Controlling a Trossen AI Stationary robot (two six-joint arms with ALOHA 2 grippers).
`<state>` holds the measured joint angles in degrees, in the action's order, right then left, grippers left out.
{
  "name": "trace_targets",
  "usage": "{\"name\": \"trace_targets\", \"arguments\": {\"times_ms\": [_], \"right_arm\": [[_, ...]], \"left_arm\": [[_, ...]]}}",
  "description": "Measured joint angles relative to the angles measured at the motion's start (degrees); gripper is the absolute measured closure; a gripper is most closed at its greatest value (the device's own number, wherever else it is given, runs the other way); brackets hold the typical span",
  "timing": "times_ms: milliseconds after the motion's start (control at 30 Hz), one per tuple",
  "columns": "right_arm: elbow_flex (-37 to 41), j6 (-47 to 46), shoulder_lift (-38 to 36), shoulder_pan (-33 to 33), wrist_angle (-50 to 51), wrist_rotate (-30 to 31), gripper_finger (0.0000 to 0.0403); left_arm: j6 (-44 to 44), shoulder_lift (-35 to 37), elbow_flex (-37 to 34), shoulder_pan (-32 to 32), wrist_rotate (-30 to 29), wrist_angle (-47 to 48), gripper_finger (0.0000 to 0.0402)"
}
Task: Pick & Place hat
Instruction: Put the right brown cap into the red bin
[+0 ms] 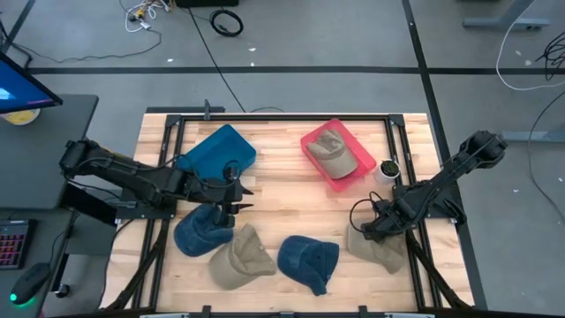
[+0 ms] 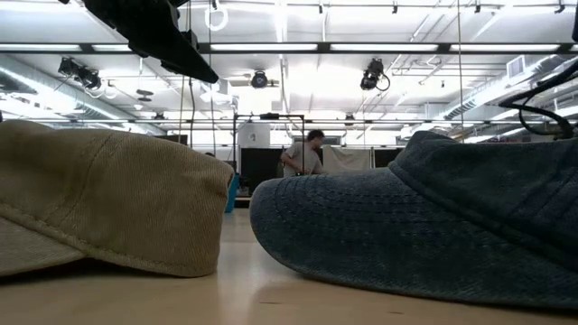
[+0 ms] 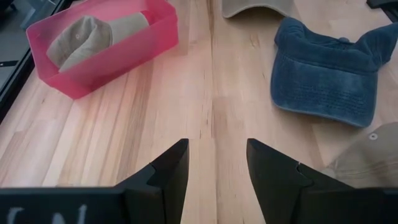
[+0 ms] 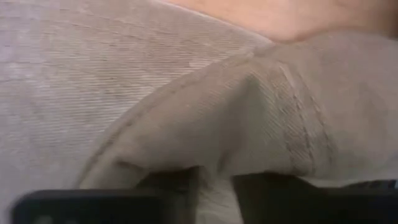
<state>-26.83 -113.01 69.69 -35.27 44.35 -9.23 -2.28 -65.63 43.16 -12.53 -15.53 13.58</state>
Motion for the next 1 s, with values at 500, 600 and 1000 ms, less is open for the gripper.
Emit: {"name": "trace_targets", "arguments": {"times_ms": [500,600,1000], "right_arm": [[-9.21,12.14,0.04,0.04,8.23,6.48,0.0400],[-13.39,15.54,0.04,0.04,13.81,8.07,0.0401],[-25.65,47.18,0.02,0.04,21.20,26.02,0.0402]], "left_arm": [[0.00,0.00,-0.04,0.00,0.00,-0.59,0.0236],[-0.07,0.00,-0.04,0.00,0.00,-0.57,0.0236],[-1.60,0.00,-0.04,0.00,0.00,-1.03,0.0236]]}}
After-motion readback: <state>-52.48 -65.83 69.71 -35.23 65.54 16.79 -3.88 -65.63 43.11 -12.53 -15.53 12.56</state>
